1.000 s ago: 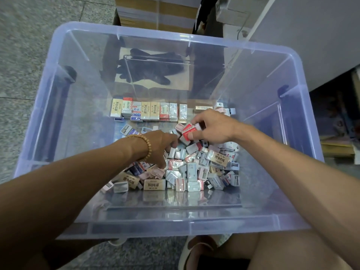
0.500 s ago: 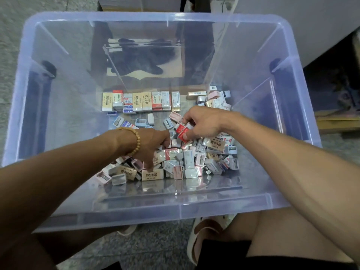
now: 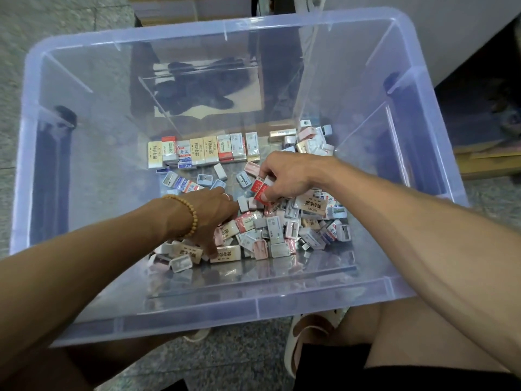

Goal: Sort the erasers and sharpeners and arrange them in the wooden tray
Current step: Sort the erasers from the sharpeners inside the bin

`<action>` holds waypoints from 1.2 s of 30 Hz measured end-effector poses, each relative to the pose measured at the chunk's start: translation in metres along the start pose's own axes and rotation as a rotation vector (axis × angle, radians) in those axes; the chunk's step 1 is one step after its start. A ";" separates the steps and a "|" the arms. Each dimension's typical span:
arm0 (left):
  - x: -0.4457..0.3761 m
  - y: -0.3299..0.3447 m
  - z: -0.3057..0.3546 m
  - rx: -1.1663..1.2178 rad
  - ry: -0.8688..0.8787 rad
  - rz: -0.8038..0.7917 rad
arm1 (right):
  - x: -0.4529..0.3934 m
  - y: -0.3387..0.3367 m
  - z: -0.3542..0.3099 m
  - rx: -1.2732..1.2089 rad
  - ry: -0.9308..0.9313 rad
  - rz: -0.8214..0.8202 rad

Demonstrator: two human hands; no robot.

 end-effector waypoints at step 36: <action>0.002 0.014 0.005 0.322 -0.046 -0.122 | -0.007 -0.006 0.002 -0.378 0.083 0.085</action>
Point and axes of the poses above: each hand's wrist, its own x-axis away from the middle knuckle, its own y-axis out of the palm, z = x × y, the point moved 1 cm from there along -x, towards the middle knuckle, and after that the axes turned 6 degrees about z, right-handed, at the moved point
